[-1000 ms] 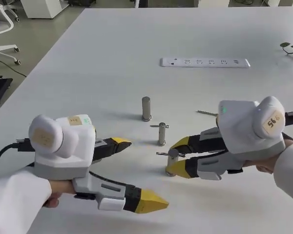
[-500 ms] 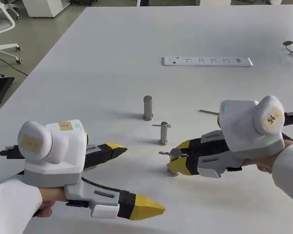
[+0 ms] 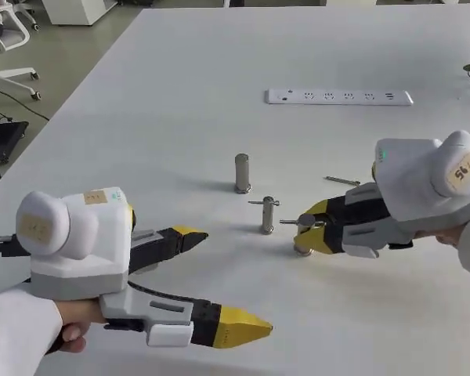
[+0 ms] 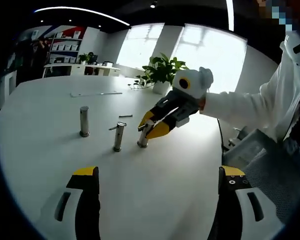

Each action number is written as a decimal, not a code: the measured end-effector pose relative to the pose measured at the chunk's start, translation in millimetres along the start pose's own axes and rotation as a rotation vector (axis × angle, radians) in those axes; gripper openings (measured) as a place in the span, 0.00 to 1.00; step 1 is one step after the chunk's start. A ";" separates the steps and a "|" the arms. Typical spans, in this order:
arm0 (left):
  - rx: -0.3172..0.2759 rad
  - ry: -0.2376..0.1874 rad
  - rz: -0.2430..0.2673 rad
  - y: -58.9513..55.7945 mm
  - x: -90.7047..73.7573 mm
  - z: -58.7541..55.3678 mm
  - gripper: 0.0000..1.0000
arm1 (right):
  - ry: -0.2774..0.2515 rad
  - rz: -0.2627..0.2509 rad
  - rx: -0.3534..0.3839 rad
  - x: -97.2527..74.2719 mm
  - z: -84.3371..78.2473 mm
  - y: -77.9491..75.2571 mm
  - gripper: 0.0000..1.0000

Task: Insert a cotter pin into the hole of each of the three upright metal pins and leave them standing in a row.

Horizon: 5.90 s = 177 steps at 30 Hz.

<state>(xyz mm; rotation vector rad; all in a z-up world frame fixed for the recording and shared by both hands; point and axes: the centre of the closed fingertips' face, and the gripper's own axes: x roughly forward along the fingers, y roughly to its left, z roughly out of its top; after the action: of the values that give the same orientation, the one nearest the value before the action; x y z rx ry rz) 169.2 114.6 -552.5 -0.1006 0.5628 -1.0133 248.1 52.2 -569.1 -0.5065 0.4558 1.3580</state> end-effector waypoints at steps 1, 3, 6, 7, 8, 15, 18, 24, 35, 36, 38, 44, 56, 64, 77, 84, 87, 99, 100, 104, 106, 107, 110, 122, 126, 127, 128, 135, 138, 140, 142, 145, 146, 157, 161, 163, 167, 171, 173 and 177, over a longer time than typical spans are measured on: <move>-0.002 0.005 0.002 0.5 -0.1 -1.1 0.99 | 0.009 -0.004 -0.001 -1.6 -2.2 -3.4 0.08; -0.003 0.011 0.004 1.3 0.0 -3.0 0.99 | 0.023 -0.015 0.004 -4.5 -7.6 -10.7 0.08; -0.007 0.013 0.006 2.2 0.5 -4.3 0.99 | 0.030 -0.023 0.013 -9.4 -15.3 -19.7 0.08; -0.008 0.000 0.011 3.5 0.8 -2.6 0.99 | 0.029 -0.022 0.019 -11.8 -19.4 -24.1 0.08; -0.012 -0.002 0.015 4.4 0.7 -2.3 0.99 | 0.019 -0.021 0.032 -12.2 -19.5 -25.6 0.08; -0.017 0.015 0.022 6.7 -2.1 -6.1 0.99 | -0.026 -0.005 0.081 -12.9 -18.8 -23.9 0.08; -0.021 0.021 0.027 7.9 -3.2 -8.0 0.99 | -0.038 0.007 0.060 -12.0 -16.4 -21.1 0.08; -0.027 0.029 0.031 7.4 -4.4 -9.6 0.99 | -0.057 0.019 0.083 -11.3 -14.3 -19.6 0.09; -0.025 0.029 0.039 5.4 -10.0 -7.3 0.99 | -0.123 -0.063 0.112 -25.6 3.2 -21.5 0.31; -0.021 0.028 0.042 5.8 -11.1 -6.5 0.99 | -0.142 -0.076 0.119 -31.4 8.5 -21.1 0.33; -0.016 0.023 0.044 6.0 -13.2 -4.1 0.99 | -0.181 -0.102 0.123 -42.6 18.8 -20.0 0.39; 0.008 0.010 0.054 4.6 -17.2 1.4 0.99 | -0.204 -0.192 0.113 -72.1 27.5 -12.8 0.46; 0.041 -0.015 0.060 -5.2 -31.5 12.6 0.99 | -0.188 -0.246 0.242 -109.7 3.3 27.2 0.80; 0.047 -0.014 0.078 -5.8 -39.4 9.6 0.99 | -0.154 -0.313 0.325 -121.8 -18.9 38.4 0.87; 0.029 -0.022 0.137 6.0 -51.9 2.1 0.99 | -0.149 -0.292 0.387 -116.6 -28.2 61.0 0.98; 0.025 -0.066 0.234 46.1 -59.4 26.2 0.99 | -0.144 -0.285 0.403 -114.8 -29.0 64.7 0.98; 0.017 -0.127 0.282 66.4 -57.1 47.0 0.99 | -0.152 -0.276 0.413 -114.3 -26.5 65.1 0.98; -0.019 -0.259 0.350 116.5 -32.6 110.4 0.93 | -0.144 -0.257 0.408 -116.6 -23.8 64.6 0.98; -0.028 -0.263 0.351 119.1 -30.2 112.4 0.92 | -0.143 -0.258 0.408 -116.9 -23.6 64.9 0.98; -0.045 -0.271 0.377 129.6 -21.4 116.6 0.88 | -0.130 -0.262 0.408 -119.3 -25.2 64.1 0.98; -0.045 -0.264 0.378 131.8 -15.6 116.0 0.87 | -0.138 -0.272 0.414 -122.2 -23.5 62.4 0.98; -0.052 -0.262 0.369 131.6 -12.9 115.0 0.85 | -0.141 -0.275 0.418 -123.2 -23.1 61.9 0.98; -0.074 -0.253 0.359 134.7 -3.9 110.9 0.81 | -0.154 -0.299 0.439 -129.2 -23.2 61.8 0.96; -0.033 -0.191 0.408 147.4 22.9 101.6 0.67 | -0.150 -0.325 0.511 -136.6 -38.7 75.8 0.95; -0.018 -0.170 0.404 148.8 33.5 100.4 0.58 | -0.150 -0.327 0.529 -136.7 -41.8 78.0 0.95; -0.017 -0.166 0.404 149.7 35.4 100.0 0.56 | -0.152 -0.327 0.533 -136.9 -42.3 78.2 0.95; -0.016 -0.163 0.400 150.9 38.5 99.4 0.54 | -0.153 -0.328 0.535 -137.1 -42.7 78.3 0.95; 0.018 -0.116 0.385 153.8 54.8 93.1 0.35 | -0.160 -0.338 0.551 -141.2 -44.1 76.1 0.94; 0.016 -0.101 0.367 153.8 62.2 88.1 0.32 | -0.161 -0.338 0.555 -142.2 -45.0 75.5 0.94; -0.002 -0.096 0.352 153.2 66.4 84.0 0.30 | -0.167 -0.338 0.561 -142.2 -44.3 75.7 0.94; 0.012 -0.077 0.361 154.5 69.7 79.6 0.28 | -0.168 -0.343 0.568 -142.6 -44.7 75.4 0.93; 0.045 -0.063 0.361 154.2 72.3 77.4 0.18 | -0.169 -0.346 0.572 -142.8 -44.9 75.3 0.93; 0.050 -0.061 0.354 152.7 73.5 77.3 0.16 | -0.169 -0.345 0.572 -142.8 -45.0 75.6 0.93; 0.120 -0.046 0.376 152.7 73.7 77.6 0.11 | -0.156 -0.333 0.585 -140.4 -49.3 80.9 0.92; 0.113 -0.042 0.387 152.9 72.1 77.5 0.11 | -0.152 -0.329 0.581 -139.5 -49.0 81.4 0.91; 0.122 -0.035 0.387 151.1 69.9 77.3 0.11 | -0.154 -0.331 0.579 -139.9 -48.0 80.6 0.91; 0.131 -0.057 0.382 142.5 58.1 87.2 0.10 | -0.162 -0.336 0.575 -140.7 -45.9 79.1 0.91; 0.142 -0.090 0.397 136.7 41.4 100.6 0.10 | -0.159 -0.330 0.569 -139.6 -45.6 80.5 0.91; 0.144 -0.101 0.405 135.0 32.9 105.4 0.10 | -0.158 -0.329 0.566 -138.7 -45.4 81.8 0.91; 0.163 -0.124 0.415 126.0 11.0 115.3 0.10 | -0.167 -0.319 0.567 -134.7 -42.9 85.0 0.91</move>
<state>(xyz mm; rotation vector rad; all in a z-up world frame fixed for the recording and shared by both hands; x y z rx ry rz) 327.6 153.0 -500.4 0.0950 0.3650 -0.6402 142.4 -68.8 -532.1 0.0068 0.5682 0.9002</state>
